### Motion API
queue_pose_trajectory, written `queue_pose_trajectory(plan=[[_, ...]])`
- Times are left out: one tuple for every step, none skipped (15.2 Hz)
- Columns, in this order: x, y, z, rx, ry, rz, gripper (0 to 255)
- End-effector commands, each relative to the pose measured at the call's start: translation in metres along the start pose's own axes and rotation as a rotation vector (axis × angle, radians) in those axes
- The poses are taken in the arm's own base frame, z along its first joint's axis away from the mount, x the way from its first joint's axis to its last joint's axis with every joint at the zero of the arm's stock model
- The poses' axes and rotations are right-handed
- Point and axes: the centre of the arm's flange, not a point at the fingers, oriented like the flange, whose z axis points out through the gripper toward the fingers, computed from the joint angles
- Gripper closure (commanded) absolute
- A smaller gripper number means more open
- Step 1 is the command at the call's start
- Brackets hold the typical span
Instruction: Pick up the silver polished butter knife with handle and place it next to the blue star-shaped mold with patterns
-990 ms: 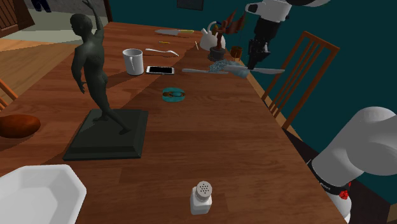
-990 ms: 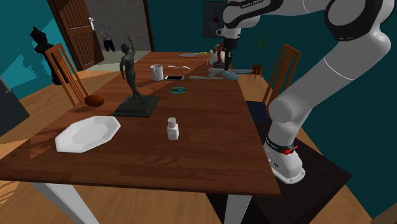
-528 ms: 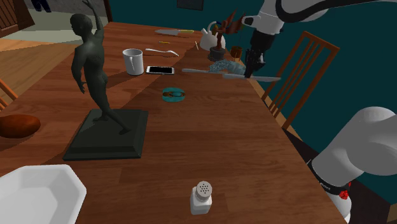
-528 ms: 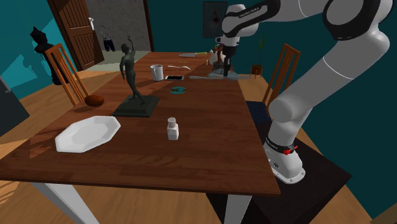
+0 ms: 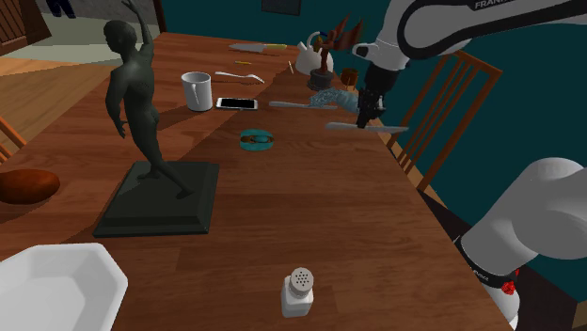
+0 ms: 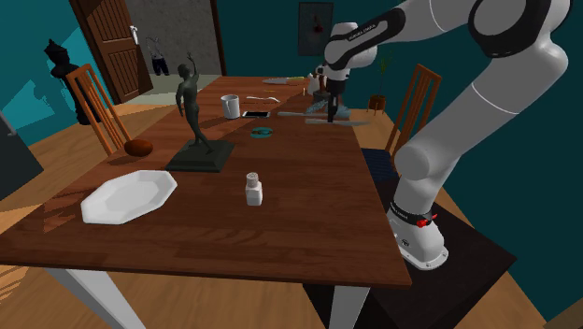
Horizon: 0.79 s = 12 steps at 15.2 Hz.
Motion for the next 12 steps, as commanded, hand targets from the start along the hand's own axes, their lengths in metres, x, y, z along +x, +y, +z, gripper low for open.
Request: queue_pose_trajectory(plan=[[-0.001, 0.000, 0.010, -0.001, 0.000, 0.000, 255], [-0.001, 0.000, 0.015, -0.001, 0.000, 0.000, 255], [-0.001, 0.000, 0.020, -0.001, 0.000, 0.000, 255], [-0.002, 0.000, 0.026, -0.001, 0.000, 0.000, 255], [-0.002, 0.000, 0.031, -0.001, 0.000, 0.000, 255], [-0.002, 0.000, 0.036, -0.001, 0.000, 0.000, 255], [-0.003, 0.000, 0.041, -0.001, 0.000, 0.000, 255], [-0.003, 0.000, 0.043, -0.001, 0.000, 0.000, 255], [-0.003, 0.000, 0.043, -0.001, 0.000, 0.000, 255], [-0.003, 0.000, 0.043, -0.001, 0.000, 0.000, 255], [-0.003, 0.000, 0.043, -0.001, 0.000, 0.000, 255], [-0.003, 0.000, 0.043, -0.001, 0.000, 0.000, 255]])
